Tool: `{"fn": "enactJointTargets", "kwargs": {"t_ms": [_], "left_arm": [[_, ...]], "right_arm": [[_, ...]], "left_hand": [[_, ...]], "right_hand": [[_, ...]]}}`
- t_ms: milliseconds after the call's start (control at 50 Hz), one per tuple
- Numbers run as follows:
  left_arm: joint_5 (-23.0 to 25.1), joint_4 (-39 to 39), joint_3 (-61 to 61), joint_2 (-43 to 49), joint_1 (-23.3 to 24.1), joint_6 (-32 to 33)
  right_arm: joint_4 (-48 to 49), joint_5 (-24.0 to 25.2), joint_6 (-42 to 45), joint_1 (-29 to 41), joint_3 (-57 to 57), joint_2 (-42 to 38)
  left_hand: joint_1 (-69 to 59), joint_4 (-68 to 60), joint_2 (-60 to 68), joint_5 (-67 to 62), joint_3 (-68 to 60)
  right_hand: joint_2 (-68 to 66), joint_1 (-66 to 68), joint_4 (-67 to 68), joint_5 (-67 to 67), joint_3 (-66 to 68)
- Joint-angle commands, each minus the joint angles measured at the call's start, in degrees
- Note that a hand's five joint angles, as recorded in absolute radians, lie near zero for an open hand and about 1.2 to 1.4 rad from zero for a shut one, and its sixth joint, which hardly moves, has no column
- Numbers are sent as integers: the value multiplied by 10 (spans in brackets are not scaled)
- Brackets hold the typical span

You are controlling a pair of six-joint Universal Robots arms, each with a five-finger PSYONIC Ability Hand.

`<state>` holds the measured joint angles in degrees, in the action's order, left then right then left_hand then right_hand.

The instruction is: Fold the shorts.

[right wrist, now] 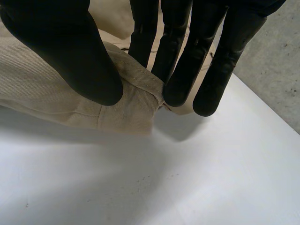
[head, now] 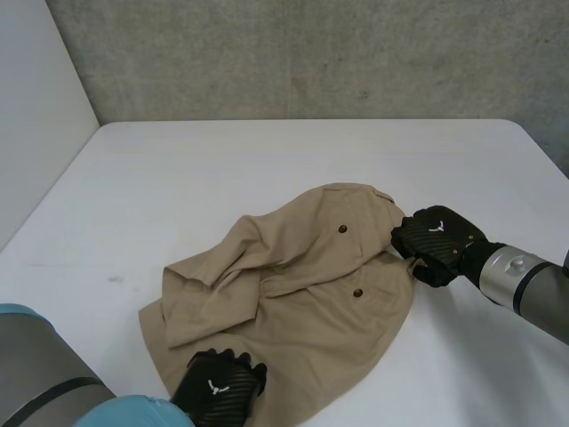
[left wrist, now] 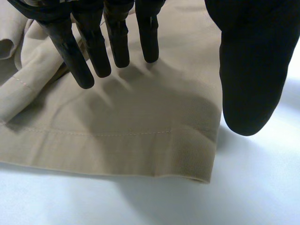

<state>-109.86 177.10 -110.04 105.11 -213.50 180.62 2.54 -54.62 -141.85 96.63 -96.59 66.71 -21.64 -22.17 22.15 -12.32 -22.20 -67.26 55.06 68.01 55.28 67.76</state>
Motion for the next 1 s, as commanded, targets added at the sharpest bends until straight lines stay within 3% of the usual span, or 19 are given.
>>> {"fn": "enactJointTargets", "kwargs": {"t_ms": [20,520,660,760,880,1000], "left_arm": [[-1,21,1,14,0,0],[-18,47,3,44,0,1],[-24,68,0,43,0,2],[-49,71,1,43,0,10],[-80,72,8,24,-2,31],[-84,72,31,-70,-25,75]], "right_arm": [[-1,0,1,0,-1,0],[-1,0,2,-2,-3,1],[-1,0,2,-1,-3,1],[0,-1,2,-1,-5,1],[-2,-4,1,-1,-11,3],[-40,-28,0,0,-12,42]], "left_hand": [[-74,-69,69,-67,-68],[-146,-141,141,-140,-141],[-350,-344,345,-343,-344],[-583,-578,578,-576,-577],[-584,-578,578,-577,-578],[-584,-578,578,-577,-578]], "right_hand": [[-127,249,120,147,122],[-127,249,120,147,122],[-127,249,120,147,122],[-127,249,120,147,122],[-127,249,120,147,122],[-127,249,120,147,122]]}}
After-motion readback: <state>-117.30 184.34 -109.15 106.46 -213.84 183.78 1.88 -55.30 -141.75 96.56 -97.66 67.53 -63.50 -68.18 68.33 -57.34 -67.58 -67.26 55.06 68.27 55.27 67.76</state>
